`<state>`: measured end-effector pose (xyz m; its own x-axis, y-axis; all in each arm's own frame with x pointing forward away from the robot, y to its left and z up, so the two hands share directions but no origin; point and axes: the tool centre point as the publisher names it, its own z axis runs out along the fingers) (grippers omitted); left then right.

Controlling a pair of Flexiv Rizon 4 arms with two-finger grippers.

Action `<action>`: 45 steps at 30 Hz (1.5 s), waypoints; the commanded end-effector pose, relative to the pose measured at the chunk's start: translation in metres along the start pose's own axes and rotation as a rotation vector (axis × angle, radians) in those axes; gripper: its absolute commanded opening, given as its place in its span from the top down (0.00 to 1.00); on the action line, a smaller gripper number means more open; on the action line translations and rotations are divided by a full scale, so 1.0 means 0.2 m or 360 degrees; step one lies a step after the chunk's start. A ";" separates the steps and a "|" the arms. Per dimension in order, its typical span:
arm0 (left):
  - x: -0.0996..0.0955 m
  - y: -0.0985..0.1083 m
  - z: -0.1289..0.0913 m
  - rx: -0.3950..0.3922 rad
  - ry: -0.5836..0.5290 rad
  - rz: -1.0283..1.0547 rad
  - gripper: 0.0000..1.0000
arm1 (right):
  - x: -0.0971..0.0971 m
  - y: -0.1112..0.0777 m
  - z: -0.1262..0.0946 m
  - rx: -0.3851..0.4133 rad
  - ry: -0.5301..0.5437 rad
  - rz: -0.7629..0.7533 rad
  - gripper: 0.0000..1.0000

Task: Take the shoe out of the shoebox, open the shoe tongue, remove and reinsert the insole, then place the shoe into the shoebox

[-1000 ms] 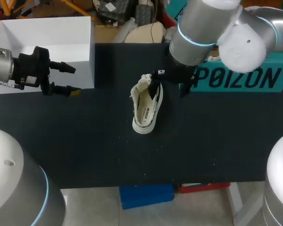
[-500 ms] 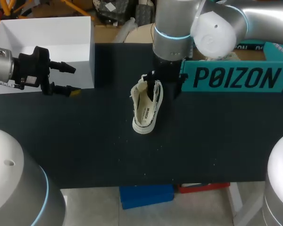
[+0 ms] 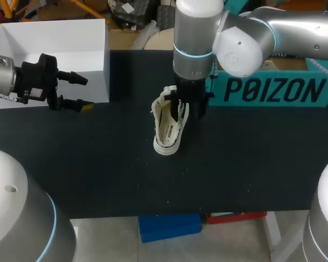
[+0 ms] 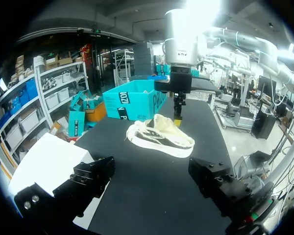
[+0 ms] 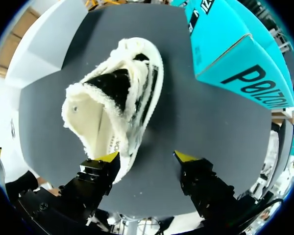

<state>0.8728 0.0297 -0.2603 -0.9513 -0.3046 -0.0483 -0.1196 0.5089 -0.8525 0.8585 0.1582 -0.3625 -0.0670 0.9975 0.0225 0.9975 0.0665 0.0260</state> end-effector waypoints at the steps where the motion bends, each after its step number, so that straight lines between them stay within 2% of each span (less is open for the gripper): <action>1: 0.00 0.00 0.00 0.0000 -0.0008 0.0002 0.00 | 0.02 0.00 0.01 -0.0005 0.0001 0.0001 0.17; 2: 0.00 0.00 0.00 0.0000 -0.0008 0.0002 0.00 | 0.03 0.00 -0.01 -0.0011 0.0004 0.0004 0.19; 5: 0.00 0.00 0.00 0.0000 -0.0008 0.0002 0.00 | 0.05 -0.02 -0.05 -0.0026 0.0015 0.0008 0.00; 11: 0.00 0.00 0.00 0.0000 -0.0008 0.0002 0.00 | 0.04 -0.09 -0.19 -0.0098 0.0100 0.0070 0.00; 12: 0.00 0.00 0.00 0.0000 -0.0008 0.0002 0.00 | 0.04 -0.10 -0.22 -0.0119 0.0115 0.0077 0.04; 13: 0.00 0.00 0.00 0.0000 -0.0008 0.0002 0.00 | 0.03 -0.11 -0.25 -0.0133 0.0138 0.0067 0.51; 14: 0.00 0.00 0.00 0.0000 -0.0008 0.0002 0.00 | 0.02 -0.12 -0.27 -0.0151 0.0155 0.0071 0.61; 15: 0.00 0.00 0.00 0.0000 -0.0008 0.0002 0.00 | 0.02 -0.13 -0.30 -0.0171 0.0176 0.0075 0.76; 18: 0.00 0.00 0.00 0.0000 -0.0008 0.0002 0.00 | -0.01 -0.16 -0.38 -0.0262 0.0256 0.0062 0.99; 20: 0.00 0.00 0.00 0.0000 -0.0008 0.0002 0.00 | -0.03 -0.18 -0.42 -0.0324 0.0304 0.0061 1.00; 22: 0.00 0.00 0.00 0.0000 -0.0008 0.0002 0.00 | -0.04 -0.18 -0.46 -0.0407 0.0376 0.0016 0.96; 25: 0.00 0.00 0.00 0.0000 -0.0008 0.0002 0.00 | -0.04 -0.17 -0.53 -0.0523 0.0476 -0.0002 0.66; 26: 0.00 0.00 0.00 0.0000 -0.0008 0.0002 0.00 | -0.06 -0.17 -0.55 -0.0541 0.0487 0.0001 0.52; 27: 0.00 0.00 0.00 0.0000 -0.0008 0.0002 0.00 | -0.06 -0.17 -0.57 -0.0579 0.0505 -0.0003 0.00; 31: 0.00 0.00 0.00 0.0000 -0.0008 0.0002 0.00 | -0.06 -0.15 -0.62 -0.0641 0.0536 -0.0019 0.00; 35: -0.10 -0.04 0.04 -0.0099 0.0057 -0.0255 0.00 | -0.06 -0.15 -0.62 -0.0641 0.0536 -0.0019 0.00; 37: -0.12 -0.08 0.04 -0.0066 0.0086 -0.0267 0.00 | -0.06 -0.15 -0.62 -0.0641 0.0536 -0.0019 0.00; 38: -0.13 -0.09 0.04 -0.0060 0.0102 -0.0274 0.03 | -0.06 -0.15 -0.62 -0.0641 0.0536 -0.0019 0.00; 39: -0.14 -0.10 0.05 -0.0062 0.0130 -0.0317 0.55 | -0.06 -0.15 -0.62 -0.0641 0.0536 -0.0019 0.00; 40: -0.14 -0.11 0.05 -0.0073 0.0147 -0.0320 0.90 | -0.06 -0.15 -0.62 -0.0641 0.0536 -0.0019 0.00; 41: -0.14 -0.11 0.07 -0.0084 0.0145 -0.0287 1.00 | -0.06 -0.15 -0.62 -0.0641 0.0536 -0.0019 0.00; 45: -0.18 -0.16 0.12 -0.0129 0.0176 -0.0249 1.00 | -0.06 -0.15 -0.62 -0.0641 0.0536 -0.0019 0.00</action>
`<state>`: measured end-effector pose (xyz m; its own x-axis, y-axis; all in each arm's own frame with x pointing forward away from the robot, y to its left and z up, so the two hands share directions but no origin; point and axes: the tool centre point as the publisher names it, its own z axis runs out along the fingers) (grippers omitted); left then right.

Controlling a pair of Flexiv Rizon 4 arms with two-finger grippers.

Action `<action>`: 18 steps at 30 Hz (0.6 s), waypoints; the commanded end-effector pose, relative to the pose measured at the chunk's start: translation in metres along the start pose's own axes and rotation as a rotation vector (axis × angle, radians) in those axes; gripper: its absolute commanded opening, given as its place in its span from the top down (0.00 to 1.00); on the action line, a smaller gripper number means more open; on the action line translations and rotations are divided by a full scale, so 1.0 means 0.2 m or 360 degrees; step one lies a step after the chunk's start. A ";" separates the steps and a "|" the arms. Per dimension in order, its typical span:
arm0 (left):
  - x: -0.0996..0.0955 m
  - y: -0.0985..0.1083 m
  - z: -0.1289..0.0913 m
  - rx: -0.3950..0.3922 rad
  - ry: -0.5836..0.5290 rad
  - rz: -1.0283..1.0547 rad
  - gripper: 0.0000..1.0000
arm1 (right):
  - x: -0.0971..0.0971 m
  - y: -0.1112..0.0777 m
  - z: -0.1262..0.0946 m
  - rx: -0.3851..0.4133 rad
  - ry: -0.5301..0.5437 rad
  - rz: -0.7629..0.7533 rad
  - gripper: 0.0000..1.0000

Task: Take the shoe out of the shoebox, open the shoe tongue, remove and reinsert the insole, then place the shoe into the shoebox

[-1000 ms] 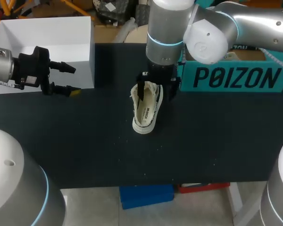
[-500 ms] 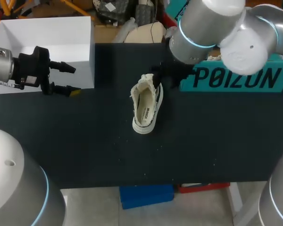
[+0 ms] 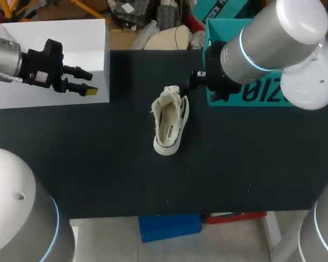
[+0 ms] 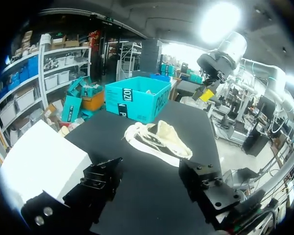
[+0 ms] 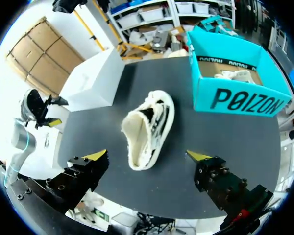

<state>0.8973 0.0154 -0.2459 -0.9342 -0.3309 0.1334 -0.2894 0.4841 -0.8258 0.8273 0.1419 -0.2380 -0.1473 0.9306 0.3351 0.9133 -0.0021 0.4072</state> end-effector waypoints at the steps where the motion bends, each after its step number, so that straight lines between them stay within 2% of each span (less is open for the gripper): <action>1: -0.08 -0.08 0.07 -0.0086 0.0082 0.0004 1.00 | 0.00 0.00 0.01 -0.0003 0.0005 0.0000 0.00; 10: -0.11 -0.21 0.23 -0.0272 0.0300 0.0128 1.00 | 0.00 0.00 0.01 -0.0003 0.0005 0.0000 0.00; 18: -0.10 -0.28 0.47 -0.0453 0.0535 0.0147 1.00 | 0.00 0.00 0.01 -0.0003 0.0005 0.0000 0.00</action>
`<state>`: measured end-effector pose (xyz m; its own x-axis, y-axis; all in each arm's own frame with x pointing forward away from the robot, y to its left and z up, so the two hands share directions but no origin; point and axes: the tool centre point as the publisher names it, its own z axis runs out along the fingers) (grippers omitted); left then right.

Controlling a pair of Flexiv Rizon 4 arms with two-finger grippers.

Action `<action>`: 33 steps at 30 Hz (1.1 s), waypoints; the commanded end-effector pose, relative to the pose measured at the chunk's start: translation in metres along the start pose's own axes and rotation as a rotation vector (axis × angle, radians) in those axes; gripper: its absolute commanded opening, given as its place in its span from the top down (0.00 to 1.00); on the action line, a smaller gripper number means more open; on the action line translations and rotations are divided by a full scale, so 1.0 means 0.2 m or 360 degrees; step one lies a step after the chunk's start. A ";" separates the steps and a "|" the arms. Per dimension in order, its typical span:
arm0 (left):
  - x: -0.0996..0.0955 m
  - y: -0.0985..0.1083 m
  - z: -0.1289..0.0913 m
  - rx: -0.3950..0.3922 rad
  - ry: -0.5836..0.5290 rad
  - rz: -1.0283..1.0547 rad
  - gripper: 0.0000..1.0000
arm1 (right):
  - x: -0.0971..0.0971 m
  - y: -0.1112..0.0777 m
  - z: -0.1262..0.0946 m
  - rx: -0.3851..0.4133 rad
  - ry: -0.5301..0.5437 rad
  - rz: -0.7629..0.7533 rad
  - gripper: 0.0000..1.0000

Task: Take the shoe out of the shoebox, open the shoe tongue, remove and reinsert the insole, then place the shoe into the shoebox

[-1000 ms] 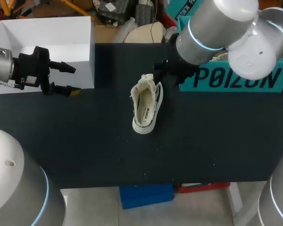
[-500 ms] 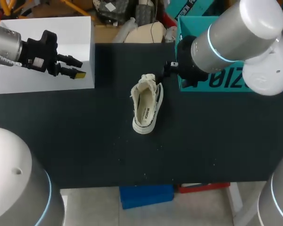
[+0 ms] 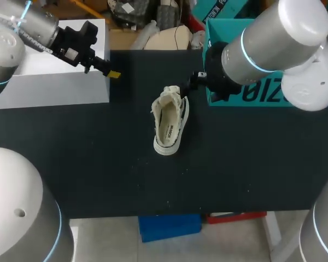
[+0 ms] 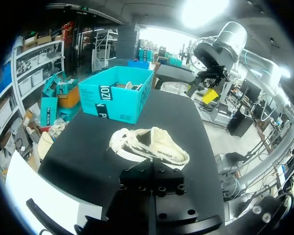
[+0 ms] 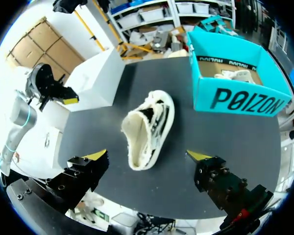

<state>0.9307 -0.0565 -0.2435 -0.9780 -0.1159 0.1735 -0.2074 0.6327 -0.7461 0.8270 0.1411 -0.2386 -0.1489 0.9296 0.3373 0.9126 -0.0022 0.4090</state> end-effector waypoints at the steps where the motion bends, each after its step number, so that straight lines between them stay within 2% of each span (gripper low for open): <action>1: -0.10 -0.07 0.15 -0.0212 0.0243 -0.0010 1.00 | 0.00 0.00 0.01 0.0000 0.0001 0.0001 0.00; 5: -0.09 -0.11 0.28 -0.0307 0.0325 -0.0005 1.00 | 0.00 0.00 0.01 0.0000 0.0001 0.0001 0.00; 14: -0.08 -0.14 0.48 -0.0471 0.0353 0.0051 1.00 | 0.00 0.00 0.01 0.0000 0.0001 0.0001 0.00; 22: -0.09 -0.14 0.62 -0.0508 0.0363 0.0025 1.00 | 0.00 0.00 0.01 0.0000 0.0001 0.0001 0.00; 33: -0.06 -0.03 0.72 -0.0529 0.0362 -0.0017 1.00 | 0.00 0.00 0.01 0.0000 0.0001 0.0001 0.00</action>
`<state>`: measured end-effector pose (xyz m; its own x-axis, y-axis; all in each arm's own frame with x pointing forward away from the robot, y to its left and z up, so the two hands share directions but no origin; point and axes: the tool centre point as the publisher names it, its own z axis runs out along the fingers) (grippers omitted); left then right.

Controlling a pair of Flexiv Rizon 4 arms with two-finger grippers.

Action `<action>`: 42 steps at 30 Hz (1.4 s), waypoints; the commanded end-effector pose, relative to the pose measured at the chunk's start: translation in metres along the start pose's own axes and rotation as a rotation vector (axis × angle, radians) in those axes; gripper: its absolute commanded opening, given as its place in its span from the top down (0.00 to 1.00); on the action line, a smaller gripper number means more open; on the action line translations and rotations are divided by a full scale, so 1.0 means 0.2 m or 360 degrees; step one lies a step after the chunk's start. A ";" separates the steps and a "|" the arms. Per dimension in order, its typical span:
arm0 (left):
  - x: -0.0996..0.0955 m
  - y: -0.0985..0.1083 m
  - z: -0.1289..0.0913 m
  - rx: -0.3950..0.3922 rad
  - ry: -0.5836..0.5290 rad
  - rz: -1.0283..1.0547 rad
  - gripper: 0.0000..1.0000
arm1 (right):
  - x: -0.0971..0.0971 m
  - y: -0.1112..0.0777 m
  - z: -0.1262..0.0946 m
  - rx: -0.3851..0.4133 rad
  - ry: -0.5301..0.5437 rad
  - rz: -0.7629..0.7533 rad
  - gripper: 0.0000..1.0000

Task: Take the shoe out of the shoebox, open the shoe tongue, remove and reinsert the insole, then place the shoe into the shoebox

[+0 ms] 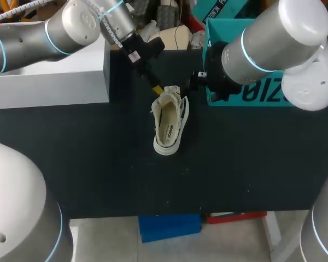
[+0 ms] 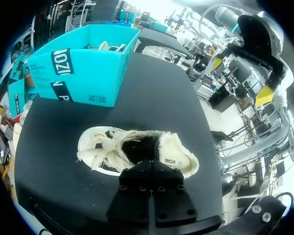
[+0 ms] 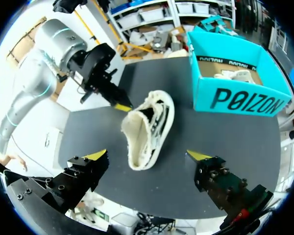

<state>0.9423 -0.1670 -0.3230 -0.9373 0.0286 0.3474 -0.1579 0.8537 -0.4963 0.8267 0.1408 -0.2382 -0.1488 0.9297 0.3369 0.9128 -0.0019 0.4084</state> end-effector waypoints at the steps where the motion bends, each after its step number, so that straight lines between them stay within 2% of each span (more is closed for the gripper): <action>1: -0.01 0.02 0.06 0.0012 -0.0007 -0.0005 1.00 | 0.00 0.00 0.01 -0.0001 0.0002 0.0001 0.00; 9: 0.01 0.04 0.16 0.0012 -0.0012 -0.0024 1.00 | 0.00 0.00 0.01 -0.0001 0.0002 0.0001 0.00; 16: 0.04 0.08 0.25 -0.0044 -0.0010 -0.0019 1.00 | 0.00 0.00 0.01 -0.0001 0.0002 0.0001 0.00; 22: 0.07 0.13 0.26 -0.0072 -0.0024 -0.0037 1.00 | 0.00 0.00 0.01 -0.0001 0.0002 0.0001 0.00; 27: 0.08 0.11 0.15 -0.0036 -0.0093 -0.0048 1.00 | 0.00 0.00 0.01 -0.0001 0.0002 0.0001 0.00; 32: 0.12 0.12 -0.06 0.0026 -0.0220 -0.0127 1.00 | 0.00 0.00 0.01 -0.0001 0.0002 0.0001 0.00; 35: 0.16 0.16 -0.19 0.0089 -0.0288 -0.0180 1.00 | 0.00 0.00 0.01 -0.0001 0.0002 0.0001 0.00; 42: 0.27 0.30 -0.40 0.0266 -0.0410 -0.0085 1.00 | 0.00 0.00 0.01 -0.0001 0.0002 0.0001 0.00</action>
<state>0.9339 -0.1095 -0.2904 -0.9564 -0.1136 0.2691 -0.2502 0.7939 -0.5542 0.8268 0.1408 -0.2384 -0.1489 0.9293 0.3379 0.9128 -0.0022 0.4085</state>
